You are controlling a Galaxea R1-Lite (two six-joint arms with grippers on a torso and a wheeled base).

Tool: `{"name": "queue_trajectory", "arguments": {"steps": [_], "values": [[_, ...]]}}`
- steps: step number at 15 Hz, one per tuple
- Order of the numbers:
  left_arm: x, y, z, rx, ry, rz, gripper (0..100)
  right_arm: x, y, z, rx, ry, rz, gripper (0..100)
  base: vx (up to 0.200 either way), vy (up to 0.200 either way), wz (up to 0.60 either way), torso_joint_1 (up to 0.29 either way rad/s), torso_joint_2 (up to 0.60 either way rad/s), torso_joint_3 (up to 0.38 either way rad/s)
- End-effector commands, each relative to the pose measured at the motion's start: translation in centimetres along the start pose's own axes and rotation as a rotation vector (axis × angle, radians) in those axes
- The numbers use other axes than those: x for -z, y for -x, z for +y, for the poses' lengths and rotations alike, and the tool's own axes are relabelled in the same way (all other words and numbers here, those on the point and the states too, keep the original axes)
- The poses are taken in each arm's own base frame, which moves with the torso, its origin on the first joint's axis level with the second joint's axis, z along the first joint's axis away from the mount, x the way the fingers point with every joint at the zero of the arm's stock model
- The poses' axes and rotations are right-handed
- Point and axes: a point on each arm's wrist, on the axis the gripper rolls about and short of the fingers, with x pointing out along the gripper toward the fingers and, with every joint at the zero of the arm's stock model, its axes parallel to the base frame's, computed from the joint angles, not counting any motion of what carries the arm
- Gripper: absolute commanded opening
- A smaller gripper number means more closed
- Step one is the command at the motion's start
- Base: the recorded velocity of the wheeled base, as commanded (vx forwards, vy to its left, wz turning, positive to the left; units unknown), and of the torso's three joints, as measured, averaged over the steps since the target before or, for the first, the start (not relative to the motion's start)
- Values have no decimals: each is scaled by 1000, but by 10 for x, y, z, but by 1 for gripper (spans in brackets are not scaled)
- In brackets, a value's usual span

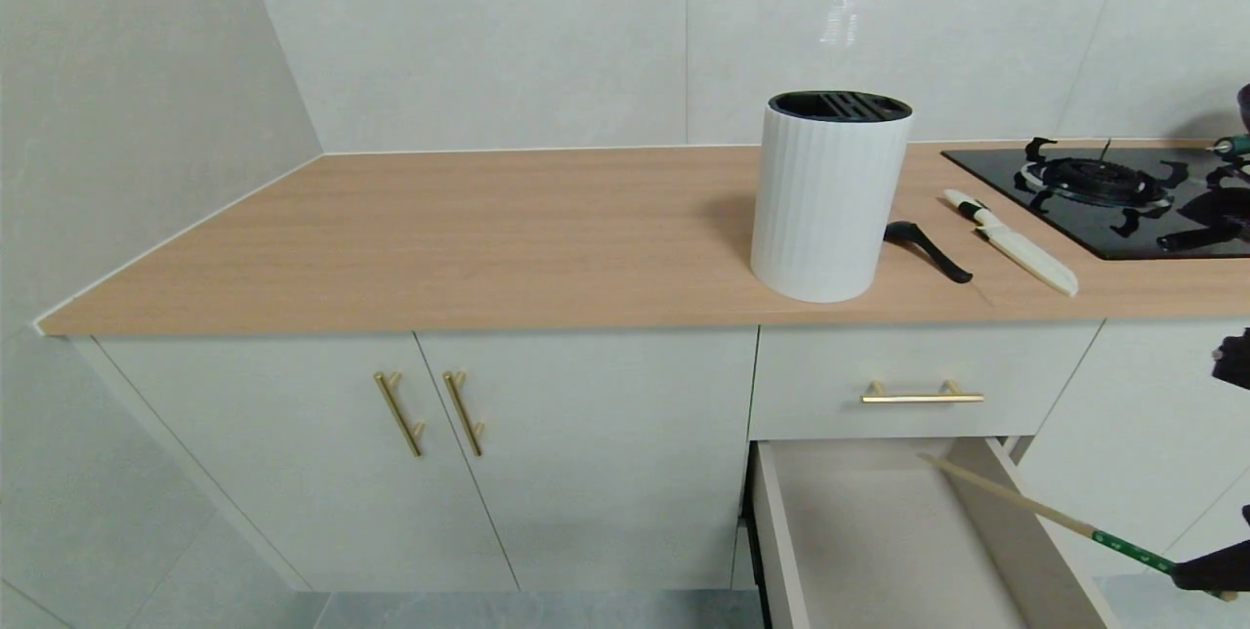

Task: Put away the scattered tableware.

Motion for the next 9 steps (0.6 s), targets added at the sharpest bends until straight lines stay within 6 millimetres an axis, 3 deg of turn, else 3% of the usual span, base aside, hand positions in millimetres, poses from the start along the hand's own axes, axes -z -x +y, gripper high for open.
{"name": "queue_trajectory", "arguments": {"steps": [1, 4, 9], "values": [[0, 0, 0, -1, 0, 0, 100, -19, -40, 2, 34, -20, 157, 0, 0, 0, 0, 0, 0, 0], [0, 0, 0, -1, 0, 0, 100, -35, -74, 4, 53, -80, 218, 0, 0, 0, 0, 0, 0, 0], [0, 0, 0, -1, 0, 0, 100, -43, -107, 7, 55, -112, 203, 0, 0, 0, 0, 0, 0, 0]]}}
